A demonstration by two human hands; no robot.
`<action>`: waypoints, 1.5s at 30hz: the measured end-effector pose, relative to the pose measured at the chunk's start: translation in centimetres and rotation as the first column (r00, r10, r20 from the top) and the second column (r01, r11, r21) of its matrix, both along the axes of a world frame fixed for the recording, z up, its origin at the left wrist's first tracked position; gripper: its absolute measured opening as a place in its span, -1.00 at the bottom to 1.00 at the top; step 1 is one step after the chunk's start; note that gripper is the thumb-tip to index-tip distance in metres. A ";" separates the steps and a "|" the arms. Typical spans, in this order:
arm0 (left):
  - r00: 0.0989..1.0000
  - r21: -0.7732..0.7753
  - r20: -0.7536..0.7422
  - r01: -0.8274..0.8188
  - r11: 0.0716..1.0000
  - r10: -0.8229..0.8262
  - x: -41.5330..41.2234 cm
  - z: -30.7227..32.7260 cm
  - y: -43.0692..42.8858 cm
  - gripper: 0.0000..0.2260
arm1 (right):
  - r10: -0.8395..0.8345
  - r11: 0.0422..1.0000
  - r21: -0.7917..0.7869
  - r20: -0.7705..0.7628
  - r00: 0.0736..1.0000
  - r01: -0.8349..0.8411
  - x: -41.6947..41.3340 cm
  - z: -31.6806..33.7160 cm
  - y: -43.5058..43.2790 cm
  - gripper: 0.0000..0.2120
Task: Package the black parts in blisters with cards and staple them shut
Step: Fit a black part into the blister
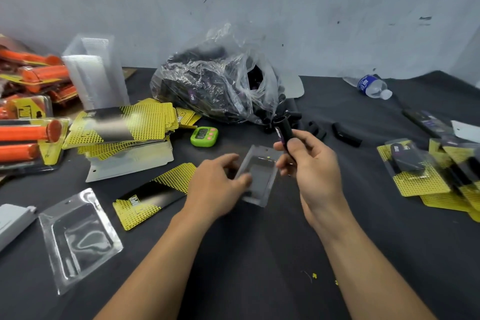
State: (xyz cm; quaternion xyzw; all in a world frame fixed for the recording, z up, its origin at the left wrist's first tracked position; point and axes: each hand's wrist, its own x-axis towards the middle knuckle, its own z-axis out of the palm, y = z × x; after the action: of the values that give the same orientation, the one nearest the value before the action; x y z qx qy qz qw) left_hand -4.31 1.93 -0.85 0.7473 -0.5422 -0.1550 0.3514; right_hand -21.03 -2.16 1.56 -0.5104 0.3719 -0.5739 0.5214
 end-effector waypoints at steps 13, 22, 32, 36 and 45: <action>0.674 -0.186 -0.735 -0.087 0.979 -0.080 0.5 1.0 -0.1 -0.65 | -0.432 0.791 -0.604 -0.440 0.787 0.097 -1.4 0.7 1.0 -0.72; 0.699 -0.134 -0.711 -0.030 0.991 -0.075 1.3 1.1 -0.1 -0.56 | -0.441 0.775 -0.601 -0.735 0.515 -0.195 0.1 0.4 2.2 -0.73; 0.420 -0.189 -0.875 0.159 0.969 -0.240 1.2 1.0 0.1 -0.69 | -0.379 0.833 -0.540 -0.713 0.590 -0.118 1.0 -0.4 2.3 -0.75; 0.485 -0.161 -0.857 0.072 0.984 -0.176 0.6 1.0 0.2 -0.70 | -0.423 0.831 -0.554 -0.689 0.588 -0.053 1.0 -0.6 2.2 -0.82; 0.338 -0.090 -0.940 -0.115 0.989 -0.046 1.5 2.0 0.2 -0.79 | -0.206 0.871 -0.390 -0.843 0.497 -0.299 1.7 -0.6 2.8 -0.45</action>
State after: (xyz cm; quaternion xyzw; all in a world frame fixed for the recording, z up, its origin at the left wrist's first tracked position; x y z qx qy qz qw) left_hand -2.81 2.08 1.14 0.5066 -0.2347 -0.5107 0.6538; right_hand -19.35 0.69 0.98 -0.8518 0.4097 -0.2985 0.1323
